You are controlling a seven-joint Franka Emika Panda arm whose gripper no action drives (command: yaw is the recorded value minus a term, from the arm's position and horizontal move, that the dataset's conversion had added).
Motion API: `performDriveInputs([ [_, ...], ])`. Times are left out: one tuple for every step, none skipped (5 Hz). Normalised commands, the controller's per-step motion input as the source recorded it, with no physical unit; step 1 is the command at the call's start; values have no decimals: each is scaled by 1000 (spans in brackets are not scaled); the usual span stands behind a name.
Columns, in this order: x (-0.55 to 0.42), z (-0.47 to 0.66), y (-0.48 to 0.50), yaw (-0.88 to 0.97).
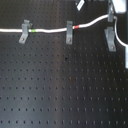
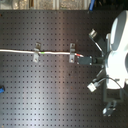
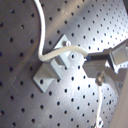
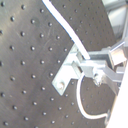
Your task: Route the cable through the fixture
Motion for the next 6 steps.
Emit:
performDriveInputs([
  [61, -1, -114, -783],
  [193, -104, -200, -731],
  [-85, 1, -20, 446],
  [0, 0, 0, 991],
  [-2, 0, 0, 1000],
  [-13, 0, 0, 997],
])
